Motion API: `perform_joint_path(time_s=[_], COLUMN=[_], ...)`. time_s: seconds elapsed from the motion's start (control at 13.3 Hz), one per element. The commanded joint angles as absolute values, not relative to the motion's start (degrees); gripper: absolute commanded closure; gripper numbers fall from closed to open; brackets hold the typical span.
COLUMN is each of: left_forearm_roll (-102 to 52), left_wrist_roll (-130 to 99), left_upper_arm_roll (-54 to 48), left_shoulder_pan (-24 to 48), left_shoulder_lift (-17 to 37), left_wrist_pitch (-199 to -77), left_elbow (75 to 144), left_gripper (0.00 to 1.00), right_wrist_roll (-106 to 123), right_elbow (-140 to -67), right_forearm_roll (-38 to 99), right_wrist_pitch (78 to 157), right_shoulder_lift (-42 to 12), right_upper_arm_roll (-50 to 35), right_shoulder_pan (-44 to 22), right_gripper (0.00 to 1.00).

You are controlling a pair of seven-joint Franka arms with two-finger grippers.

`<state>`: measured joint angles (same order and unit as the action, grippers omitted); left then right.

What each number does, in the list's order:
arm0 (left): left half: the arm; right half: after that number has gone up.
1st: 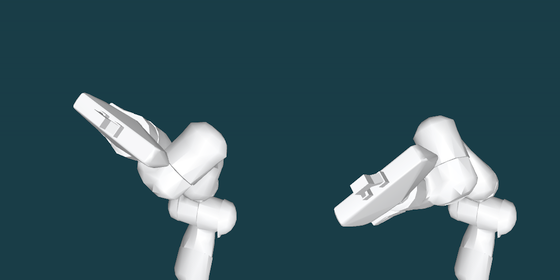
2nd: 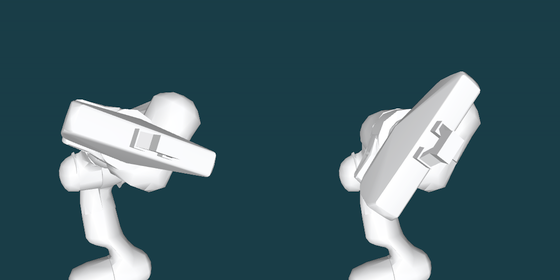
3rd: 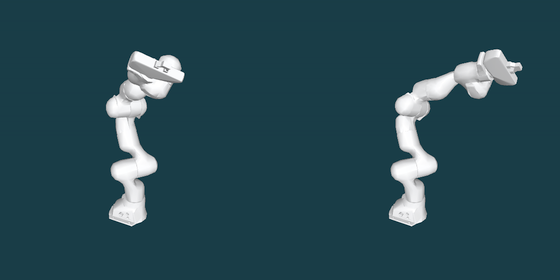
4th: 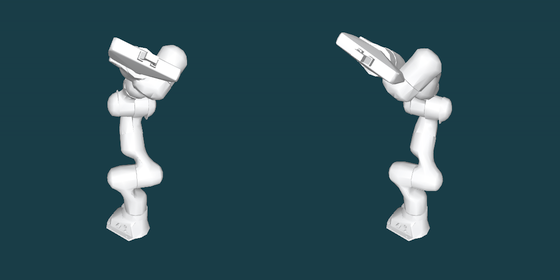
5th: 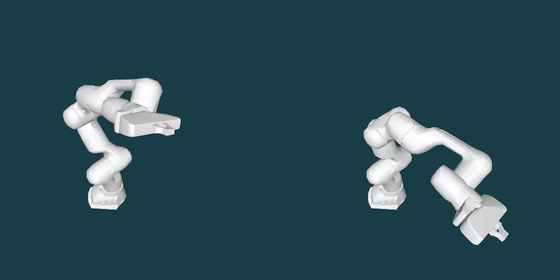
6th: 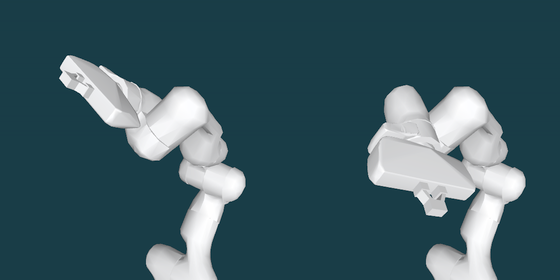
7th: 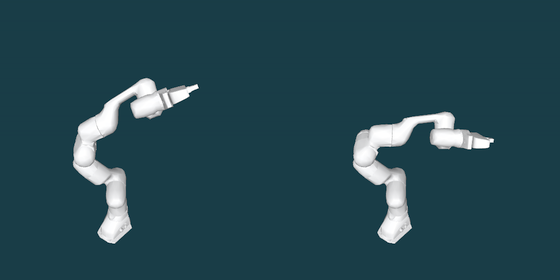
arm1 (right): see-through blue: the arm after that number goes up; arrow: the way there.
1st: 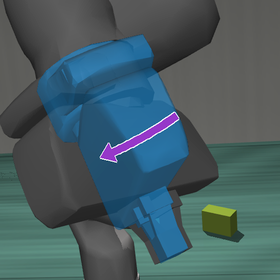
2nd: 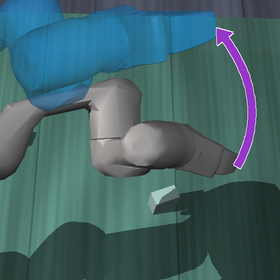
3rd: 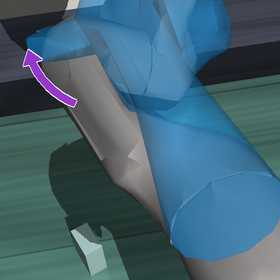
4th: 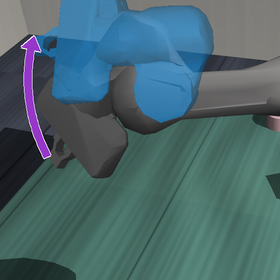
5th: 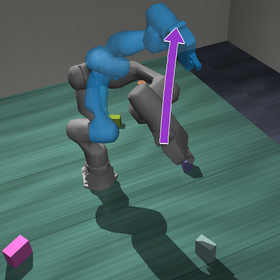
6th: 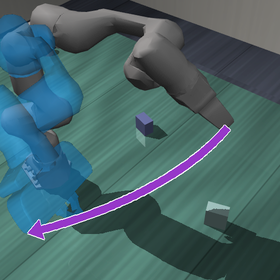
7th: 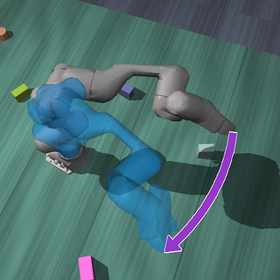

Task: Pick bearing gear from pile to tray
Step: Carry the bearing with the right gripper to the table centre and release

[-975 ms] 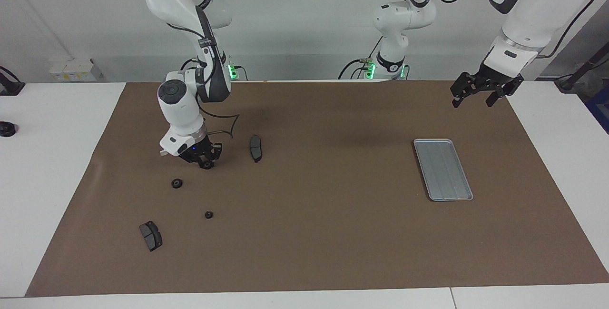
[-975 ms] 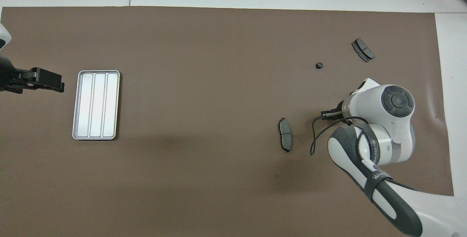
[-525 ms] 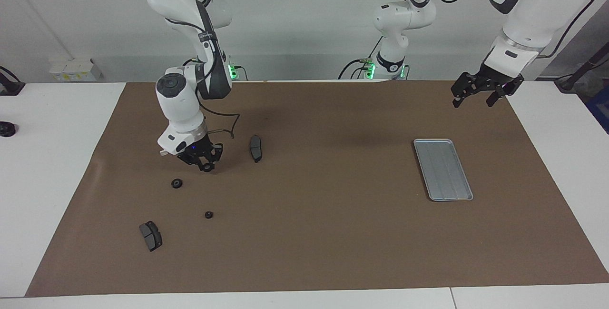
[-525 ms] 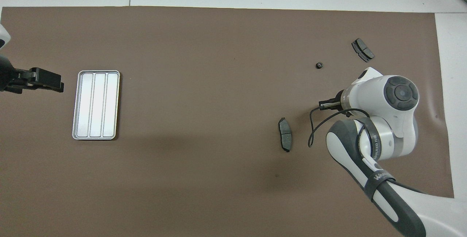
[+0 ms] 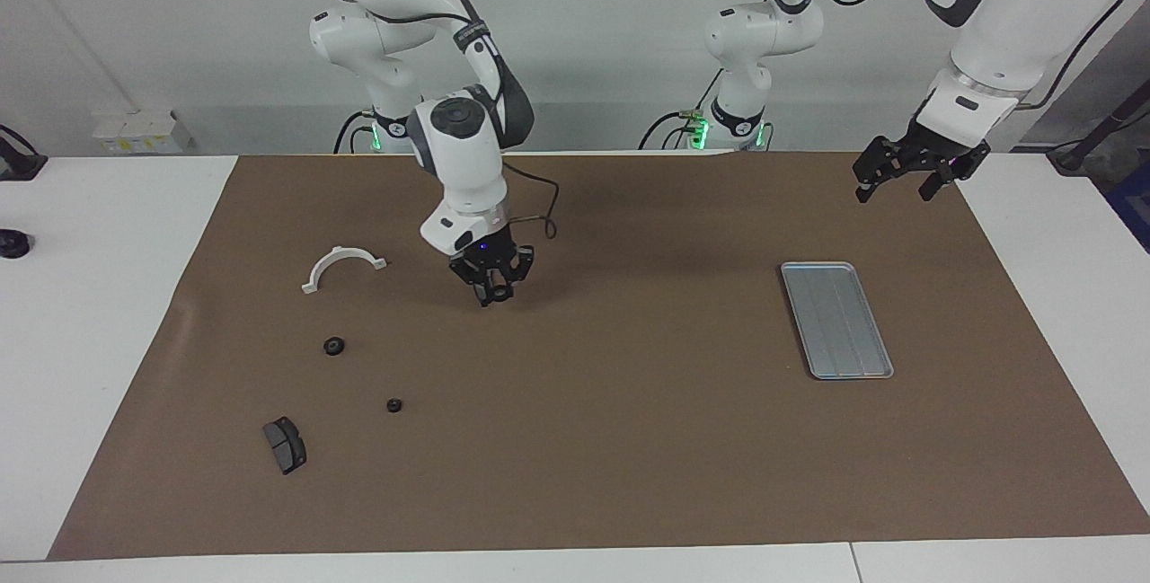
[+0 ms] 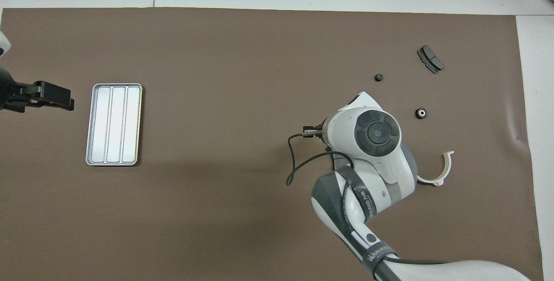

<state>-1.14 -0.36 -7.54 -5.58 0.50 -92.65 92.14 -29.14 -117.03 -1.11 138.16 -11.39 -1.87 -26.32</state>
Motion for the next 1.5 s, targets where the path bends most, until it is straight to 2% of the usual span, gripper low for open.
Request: perform_joint_path(time_s=[0.0,0.38,0.75,0.82,0.9,1.05,1.27,1.43], left_forearm_roll=[-1.8,-1.8,-1.8,-1.8,-1.8,-1.8,-1.8,-1.8], left_wrist_roll=[0.0,-0.1,-0.1,-0.2,-0.2,-0.5,-1.3,-7.9], left_upper_arm_roll=[-7.6,-7.5,-7.6,-7.6,-7.6,-7.6,-7.7,-7.9], left_shoulder_pan=[-6.2,-7.6,-7.9,-7.8,-7.8,-7.1,-6.2,-2.5], left_shoulder_lift=[-1.8,-2.1,-1.6,-1.5,-1.5,-1.2,-0.8,0.7], left_wrist_pitch=[-92.8,-94.2,-95.4,-95.4,-95.3,-95.4,-95.9,-97.5], left_elbow=[95.0,96.1,96.2,96.2,96.3,96.2,96.1,95.6], left_gripper=[0.00,0.00,0.00,0.00,0.00,0.00,0.00,0.00], right_wrist_roll=[-34.9,-45.8,-49.0,-49.0,-49.0,-49.1,-48.3,-44.4], right_elbow=[-109.5,-94.7,-93.2,-93.3,-93.2,-93.1,-93.6,-96.5], right_forearm_roll=[-0.6,-1.6,-3.0,-3.1,-3.1,-3.3,-4.2,-4.2], right_wrist_pitch=[136.0,132.6,136.0,135.9,135.7,134.9,134.9,135.1], right_shoulder_lift=[-16.7,-28.4,-32.5,-32.5,-32.5,-32.5,-30.7,-26.7], right_upper_arm_roll=[-1.7,-1.6,-1.6,-1.6,-1.6,-1.5,-0.9,-1.1], right_shoulder_pan=[-30.3,-36.6,-39.3,-39.1,-39.1,-39.3,-36.9,-32.0], right_gripper=[1.00,1.00,1.00,0.68,0.13,0.00,0.00,0.00])
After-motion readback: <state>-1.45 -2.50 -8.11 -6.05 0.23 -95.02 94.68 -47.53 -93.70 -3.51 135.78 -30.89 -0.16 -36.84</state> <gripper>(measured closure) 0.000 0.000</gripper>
